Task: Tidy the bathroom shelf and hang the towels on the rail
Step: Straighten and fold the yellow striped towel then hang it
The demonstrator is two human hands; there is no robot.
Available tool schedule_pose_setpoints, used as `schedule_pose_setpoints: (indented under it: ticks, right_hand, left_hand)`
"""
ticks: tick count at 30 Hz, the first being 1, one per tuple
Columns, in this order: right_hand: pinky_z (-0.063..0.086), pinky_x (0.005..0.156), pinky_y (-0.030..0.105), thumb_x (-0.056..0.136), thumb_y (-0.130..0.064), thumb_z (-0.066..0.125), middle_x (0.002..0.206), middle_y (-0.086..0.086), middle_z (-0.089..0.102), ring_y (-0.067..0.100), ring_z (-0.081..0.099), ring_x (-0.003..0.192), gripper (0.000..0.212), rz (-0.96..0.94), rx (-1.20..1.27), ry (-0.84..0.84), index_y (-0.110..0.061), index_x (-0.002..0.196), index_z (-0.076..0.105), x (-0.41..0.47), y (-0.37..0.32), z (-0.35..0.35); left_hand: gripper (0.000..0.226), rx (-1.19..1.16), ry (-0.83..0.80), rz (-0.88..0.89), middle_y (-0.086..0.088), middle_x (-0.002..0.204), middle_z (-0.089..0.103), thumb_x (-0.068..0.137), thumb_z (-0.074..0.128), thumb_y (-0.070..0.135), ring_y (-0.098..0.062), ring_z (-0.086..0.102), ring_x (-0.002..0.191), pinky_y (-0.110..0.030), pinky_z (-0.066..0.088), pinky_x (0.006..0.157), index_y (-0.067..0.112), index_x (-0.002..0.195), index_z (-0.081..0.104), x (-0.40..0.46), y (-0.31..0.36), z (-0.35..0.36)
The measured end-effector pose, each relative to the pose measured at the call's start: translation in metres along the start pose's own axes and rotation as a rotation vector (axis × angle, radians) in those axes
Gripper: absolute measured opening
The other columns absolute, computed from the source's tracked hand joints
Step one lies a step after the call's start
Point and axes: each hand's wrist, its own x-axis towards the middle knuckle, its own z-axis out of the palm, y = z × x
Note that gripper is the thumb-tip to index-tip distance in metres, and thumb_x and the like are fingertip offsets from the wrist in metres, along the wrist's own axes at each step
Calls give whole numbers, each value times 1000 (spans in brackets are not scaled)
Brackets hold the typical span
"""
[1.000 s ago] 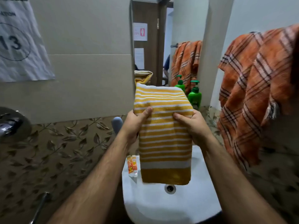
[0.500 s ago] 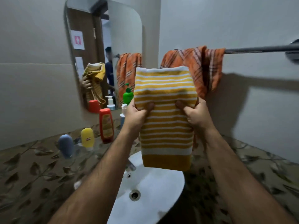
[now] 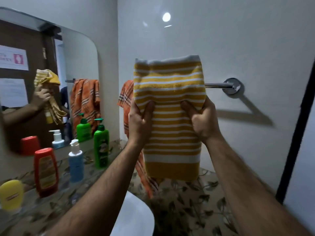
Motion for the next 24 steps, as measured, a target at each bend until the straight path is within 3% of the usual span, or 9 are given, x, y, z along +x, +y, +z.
schedule_pose_setpoints:
  ticks: [2,4,9,11,13,16,20,22,24]
  right_hand:
    - [49,85,11,88,-10,71,102,-14,65,-7,64,90,31,-83,-76,58,-19,115,58,11,-2,-9]
    - [45,85,5,89,-11,70,104,-16,61,-12,60,91,36,-168,-160,117,-15,121,53,25,-5,-18]
    - [43,90,7,93,-16,63,119,-7,55,-17,54,97,56,-310,-329,220,-4,141,36,68,-14,-37]
    - [47,93,17,93,-17,62,122,-8,55,-7,57,99,60,-306,-408,268,-7,145,33,88,-16,-41]
    - [50,95,34,92,-14,62,123,-7,55,13,59,109,63,-356,-495,336,-4,147,31,107,-15,-40]
    - [47,98,43,92,-9,59,139,15,55,37,57,120,70,-333,-710,392,-3,152,24,133,-6,-39]
    - [46,90,44,96,-16,53,139,23,53,45,57,115,78,-69,-1085,326,-18,158,6,151,11,-37]
    - [44,99,47,92,-14,58,149,24,40,44,48,127,82,-79,-1175,340,-19,158,8,153,20,-37]
    - [40,105,48,84,-10,63,152,21,34,41,40,134,71,-264,-1293,459,-18,149,35,153,27,-38]
  left_hand:
    - [33,6,-21,39,15,104,61,95,59,32,6,62,94,-18,53,80,27,124,46,12,3,18]
    - [34,-2,-55,72,13,103,59,95,58,30,3,61,93,-14,52,77,20,126,47,27,8,36]
    - [25,-50,-127,119,16,104,58,95,59,32,-2,60,98,-26,54,84,42,113,44,73,13,78]
    - [26,-61,-142,136,19,102,59,95,59,31,7,59,93,-17,52,80,35,117,45,92,14,94]
    - [28,-40,-172,151,22,100,58,95,58,32,10,58,90,-14,50,77,30,120,46,113,12,108]
    - [33,70,-224,135,16,104,61,95,57,34,-7,61,96,-23,45,80,21,125,49,138,2,126]
    - [46,332,-319,60,-4,111,69,87,64,45,-26,62,105,-28,42,79,16,121,53,163,-21,140]
    - [62,352,-379,14,-5,117,67,83,68,49,-26,61,111,-35,47,88,17,132,47,169,-29,141]
    - [76,367,-327,58,-7,123,61,79,72,49,-26,56,115,-40,46,96,16,139,40,171,-34,140]
